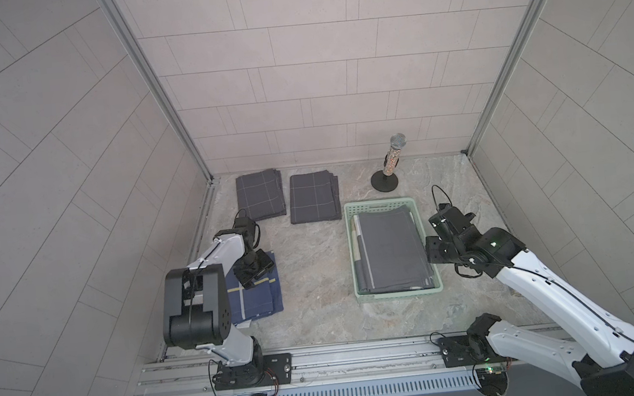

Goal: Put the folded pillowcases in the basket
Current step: Move the pillowcase to the center of the board.

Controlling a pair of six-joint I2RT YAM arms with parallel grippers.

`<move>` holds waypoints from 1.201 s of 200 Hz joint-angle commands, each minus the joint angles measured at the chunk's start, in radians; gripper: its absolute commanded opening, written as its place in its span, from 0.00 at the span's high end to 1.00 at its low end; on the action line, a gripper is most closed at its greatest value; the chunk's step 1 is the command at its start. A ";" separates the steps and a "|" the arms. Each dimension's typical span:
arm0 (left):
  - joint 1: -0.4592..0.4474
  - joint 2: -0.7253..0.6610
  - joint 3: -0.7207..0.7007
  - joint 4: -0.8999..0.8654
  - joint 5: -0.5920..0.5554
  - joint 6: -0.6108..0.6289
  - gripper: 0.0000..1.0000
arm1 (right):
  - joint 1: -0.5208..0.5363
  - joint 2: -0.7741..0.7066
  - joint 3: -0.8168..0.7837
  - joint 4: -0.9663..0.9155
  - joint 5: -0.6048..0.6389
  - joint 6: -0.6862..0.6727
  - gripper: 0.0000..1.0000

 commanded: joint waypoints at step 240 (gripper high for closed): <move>-0.429 -0.185 -0.041 0.358 0.062 -0.494 0.28 | 0.410 0.093 0.075 0.162 0.029 0.107 0.36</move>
